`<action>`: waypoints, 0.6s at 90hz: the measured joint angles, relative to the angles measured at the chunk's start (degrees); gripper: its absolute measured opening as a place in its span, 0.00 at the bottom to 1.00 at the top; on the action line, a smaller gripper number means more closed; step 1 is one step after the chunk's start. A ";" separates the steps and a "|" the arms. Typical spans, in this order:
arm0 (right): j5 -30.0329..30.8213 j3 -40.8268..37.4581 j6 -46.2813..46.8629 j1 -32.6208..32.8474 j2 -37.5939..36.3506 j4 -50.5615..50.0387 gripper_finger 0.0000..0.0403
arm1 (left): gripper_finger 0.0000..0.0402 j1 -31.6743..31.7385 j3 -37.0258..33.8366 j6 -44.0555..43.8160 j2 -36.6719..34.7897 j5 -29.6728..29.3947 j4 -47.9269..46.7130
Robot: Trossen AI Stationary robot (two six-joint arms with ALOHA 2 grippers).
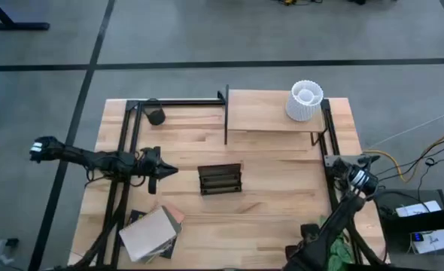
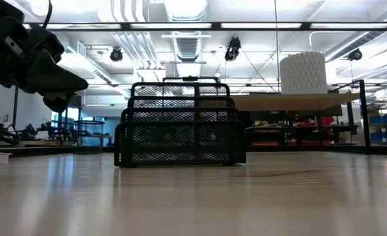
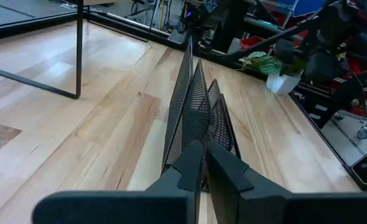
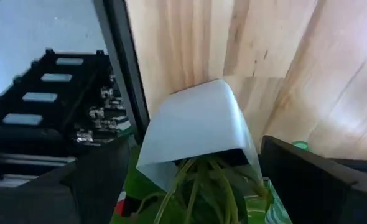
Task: Stock shelves
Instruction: Put the white potted plant on the shelf
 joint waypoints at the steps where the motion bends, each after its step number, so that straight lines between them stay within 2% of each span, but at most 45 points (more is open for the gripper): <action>1: 0.00 -0.07 -0.13 0.04 0.00 -0.01 0.85 | 0.02 0.00 0.00 0.00 0.00 0.00 0.00; 54: -1.69 -1.36 -10.23 0.47 0.00 0.77 0.85 | 0.02 0.00 -0.02 -0.02 0.00 0.00 0.00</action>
